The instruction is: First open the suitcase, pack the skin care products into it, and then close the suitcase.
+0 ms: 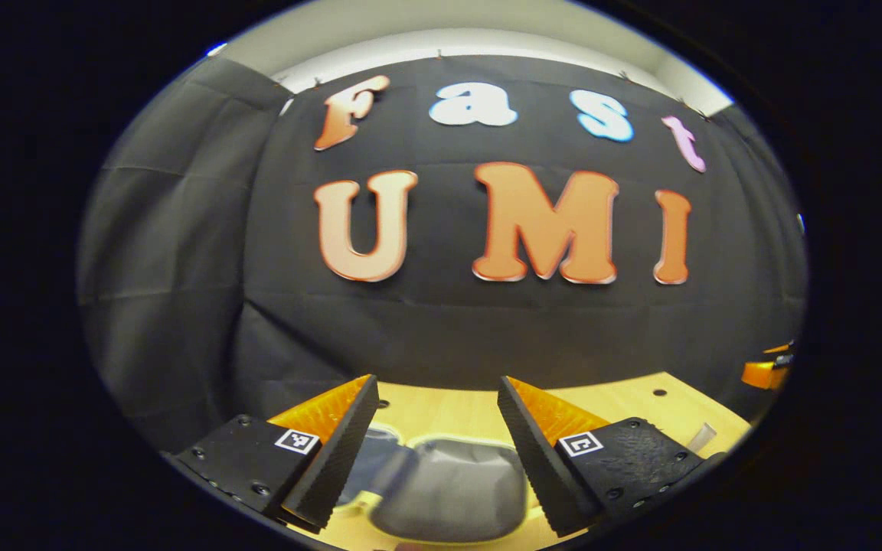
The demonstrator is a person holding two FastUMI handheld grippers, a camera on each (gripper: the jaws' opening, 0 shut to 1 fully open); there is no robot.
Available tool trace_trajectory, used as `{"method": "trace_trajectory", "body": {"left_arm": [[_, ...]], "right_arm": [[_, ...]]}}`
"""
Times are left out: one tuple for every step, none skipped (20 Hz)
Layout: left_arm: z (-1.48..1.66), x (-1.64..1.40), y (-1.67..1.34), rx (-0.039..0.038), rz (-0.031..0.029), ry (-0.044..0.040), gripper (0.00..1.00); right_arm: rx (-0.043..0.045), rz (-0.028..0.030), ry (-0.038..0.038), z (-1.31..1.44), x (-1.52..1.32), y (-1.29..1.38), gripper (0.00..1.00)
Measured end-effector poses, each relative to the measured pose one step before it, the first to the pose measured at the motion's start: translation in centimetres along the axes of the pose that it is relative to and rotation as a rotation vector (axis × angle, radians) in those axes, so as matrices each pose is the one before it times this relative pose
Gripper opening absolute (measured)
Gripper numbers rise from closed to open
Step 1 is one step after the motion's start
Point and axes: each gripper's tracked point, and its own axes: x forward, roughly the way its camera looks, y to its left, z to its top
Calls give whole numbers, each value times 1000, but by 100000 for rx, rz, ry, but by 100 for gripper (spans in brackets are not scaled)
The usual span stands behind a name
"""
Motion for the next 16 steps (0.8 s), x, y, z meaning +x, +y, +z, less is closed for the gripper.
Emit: {"method": "trace_trajectory", "body": {"left_arm": [[-2245, -555, -2698, 1294, -2411, 2840, 98], [-2124, -88, -2616, 1196, -4235, 3487, 97], [-2467, 136, -2256, 350, -1892, 3208, 97], [-2111, 119, -2412, -1544, -3263, 2897, 96], [-1801, 159, -1848, -1853, -2824, 1821, 96], [-1397, 322, -1532, -321, -2360, 2015, 96], [-1147, 591, -1112, 1140, -1912, 2323, 96], [-903, 732, -1112, 2323, -1179, 944, 96], [-807, 658, -1004, 2390, -1215, 727, 96], [-703, 462, -760, 1589, -1235, 575, 96], [-957, 486, -763, 467, -1606, 1207, 96], [-654, 538, -656, 38, -1394, 848, 96], [-767, 307, -783, 109, -1199, 919, 96], [-700, 400, -542, 399, -513, 1018, 96], [-861, 472, -391, 609, -368, 1038, 97], [-720, 521, -392, 427, -399, 1230, 97]], "right_arm": [[308, -573, 1478, -706, 121, -384, 96], [-453, -605, 1206, -644, 51, -455, 96], [-1172, -697, 890, -587, -5, -381, 96], [-1654, -1193, 463, -470, 40, -476, 96], [-1534, -1306, 239, -372, -83, -541, 96], [-855, -1123, 625, -395, -28, -452, 95], [-230, -571, 585, -365, -23, -264, 96], [-5, -552, 660, -371, 30, -339, 96], [-99, -603, 809, -413, 106, -231, 96], [-50, -707, 826, -358, 145, -431, 96], [232, -715, 894, -391, 154, -366, 96], [148, -341, 982, -354, 190, -292, 96], [-190, -636, 842, -322, 156, -276, 96], [-460, -607, 645, -309, 152, -351, 96], [-398, -766, 622, -313, 210, -379, 96], [-268, -355, 760, -251, 234, -236, 96]]}}
